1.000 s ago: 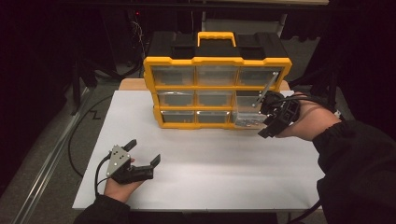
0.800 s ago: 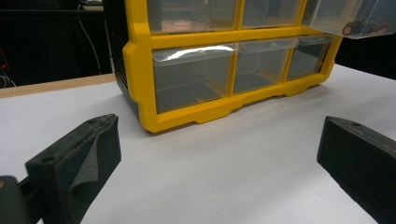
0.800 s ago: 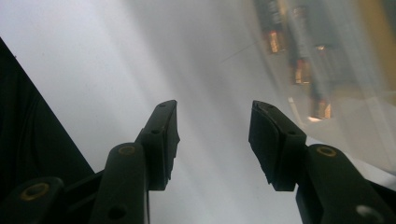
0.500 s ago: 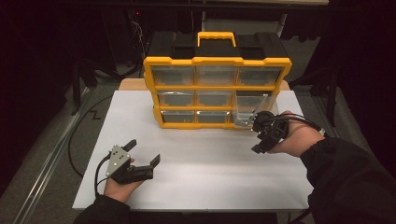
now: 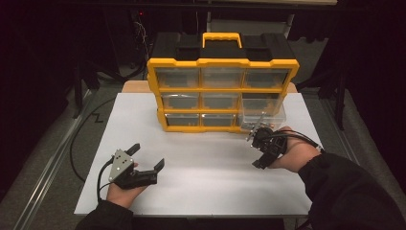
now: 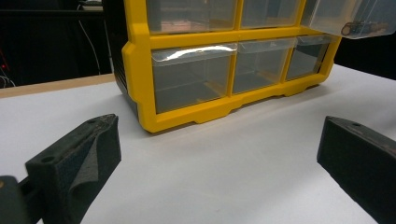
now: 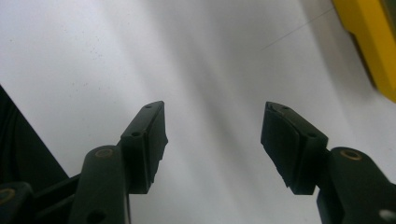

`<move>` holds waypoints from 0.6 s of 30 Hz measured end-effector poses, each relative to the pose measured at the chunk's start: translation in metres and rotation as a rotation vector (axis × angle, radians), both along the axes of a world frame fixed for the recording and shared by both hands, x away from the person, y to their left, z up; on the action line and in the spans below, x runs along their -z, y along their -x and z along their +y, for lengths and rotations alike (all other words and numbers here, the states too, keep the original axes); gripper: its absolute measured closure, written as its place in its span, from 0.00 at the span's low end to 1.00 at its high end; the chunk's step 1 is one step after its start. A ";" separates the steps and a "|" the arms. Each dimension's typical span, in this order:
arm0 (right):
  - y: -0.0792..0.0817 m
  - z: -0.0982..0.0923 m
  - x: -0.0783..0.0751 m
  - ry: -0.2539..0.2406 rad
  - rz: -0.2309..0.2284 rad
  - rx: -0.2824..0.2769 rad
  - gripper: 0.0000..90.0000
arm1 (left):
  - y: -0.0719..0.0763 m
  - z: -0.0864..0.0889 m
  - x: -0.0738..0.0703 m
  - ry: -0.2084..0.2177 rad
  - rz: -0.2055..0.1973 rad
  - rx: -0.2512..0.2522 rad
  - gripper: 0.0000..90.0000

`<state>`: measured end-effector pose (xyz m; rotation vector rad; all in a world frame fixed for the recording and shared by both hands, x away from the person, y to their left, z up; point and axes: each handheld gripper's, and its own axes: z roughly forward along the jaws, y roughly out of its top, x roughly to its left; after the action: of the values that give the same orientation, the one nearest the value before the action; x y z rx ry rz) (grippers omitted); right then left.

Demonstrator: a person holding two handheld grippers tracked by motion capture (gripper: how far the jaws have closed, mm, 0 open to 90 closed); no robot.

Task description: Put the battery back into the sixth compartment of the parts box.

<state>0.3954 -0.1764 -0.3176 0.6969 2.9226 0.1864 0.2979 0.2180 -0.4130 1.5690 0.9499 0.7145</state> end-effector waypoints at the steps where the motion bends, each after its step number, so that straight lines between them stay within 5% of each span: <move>1: 0.000 0.000 0.003 -0.004 0.002 0.000 0.46 | 0.000 0.000 0.000 0.000 0.000 0.000 0.00; 18: 0.005 0.003 0.048 0.007 0.024 0.027 0.23 | 0.000 0.000 0.000 0.000 0.001 0.000 0.00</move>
<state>0.3900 -0.1730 -0.3659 0.7423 2.9336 0.1666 0.2980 0.2179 -0.4131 1.5692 0.9507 0.7145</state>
